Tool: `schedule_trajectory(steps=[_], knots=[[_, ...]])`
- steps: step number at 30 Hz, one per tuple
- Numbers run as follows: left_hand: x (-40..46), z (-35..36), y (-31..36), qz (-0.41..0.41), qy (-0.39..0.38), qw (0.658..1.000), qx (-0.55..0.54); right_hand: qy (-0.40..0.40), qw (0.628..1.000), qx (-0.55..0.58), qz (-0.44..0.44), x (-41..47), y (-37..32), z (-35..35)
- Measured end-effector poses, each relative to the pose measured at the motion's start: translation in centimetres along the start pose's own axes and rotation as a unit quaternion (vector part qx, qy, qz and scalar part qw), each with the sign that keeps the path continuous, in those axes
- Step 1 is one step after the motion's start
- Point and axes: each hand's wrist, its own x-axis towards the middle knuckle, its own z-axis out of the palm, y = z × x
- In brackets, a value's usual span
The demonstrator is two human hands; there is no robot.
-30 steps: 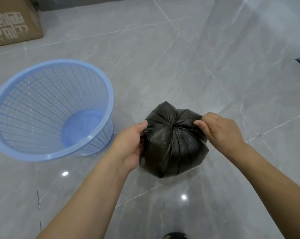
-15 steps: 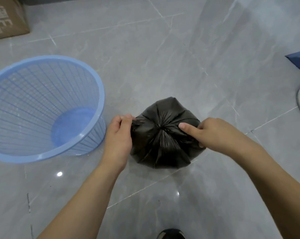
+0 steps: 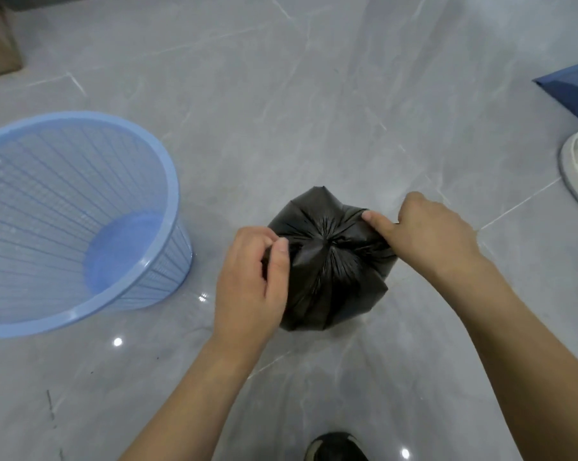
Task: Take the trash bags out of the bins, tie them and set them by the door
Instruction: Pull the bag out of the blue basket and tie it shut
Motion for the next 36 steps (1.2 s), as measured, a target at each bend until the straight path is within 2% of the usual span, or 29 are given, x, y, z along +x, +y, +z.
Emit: schedule_trajectory(steps=[2,3,5,7,9,12,14,16,18,20,21,23,25,28,31,36], knots=[[-0.3,0.3,0.2,0.12,-0.093,0.983,0.098,-0.037,0.997,0.07,0.0,0.0,0.0,0.3],[-0.4,0.9,-0.1,0.151,-0.136,0.967,0.154,-0.067,0.992,0.107,-0.01,-0.1,-0.2,0.3],[-0.5,1.9,-0.6,0.125,-0.191,0.946,0.229,-0.15,0.967,0.206,-0.024,-0.3,-0.4,-0.2],[-0.5,2.4,-1.2,0.07,-0.196,0.941,0.268,-0.25,0.926,0.283,-0.019,-0.5,-0.4,-0.9],[-0.3,2.8,-1.8,0.043,-0.187,0.932,0.306,-0.293,0.918,0.264,-0.03,-0.6,0.0,-1.2],[0.3,3.0,-1.7,0.011,-0.169,0.925,0.339,-0.228,0.966,0.086,-0.084,-0.7,0.0,-1.1],[0.5,3.0,-1.6,-0.017,-0.167,0.927,0.336,-0.225,0.968,0.057,-0.095,-0.9,0.1,-0.7],[0.6,2.7,-1.4,-0.024,-0.194,0.932,0.305,-0.286,0.936,0.196,-0.067,-1.3,0.3,-0.5],[0.5,2.0,-1.0,-0.007,-0.253,0.943,0.215,-0.317,0.862,0.394,-0.032,-1.4,0.3,-0.3],[0.3,0.8,-0.2,-0.031,-0.315,0.944,0.097,-0.275,0.796,0.539,0.004,-1.3,-0.4,0.1],[0.2,0.2,0.1,-0.056,-0.329,0.942,0.048,-0.238,0.787,0.569,0.016,-1.4,-1.0,0.5],[0.0,-0.9,0.4,-0.096,-0.331,0.939,-0.011,-0.174,0.819,0.547,0.007,-1.7,-2.3,1.9],[0.1,-1.6,0.1,-0.084,-0.336,0.938,-0.007,-0.152,0.862,0.482,-0.042,-2.4,-3.2,3.5],[0.7,-2.4,-0.7,-0.008,-0.325,0.937,0.125,-0.159,0.903,0.375,-0.14,-3.5,-3.6,4.7],[1.6,-3.2,-0.9,0.008,-0.311,0.928,0.205,-0.125,0.92,0.295,-0.225,-3.9,-3.7,5.2],[2.6,-4.2,-1.5,0.005,-0.307,0.925,0.223,-0.092,0.929,0.251,-0.255,-3.5,-4.0,5.9]])
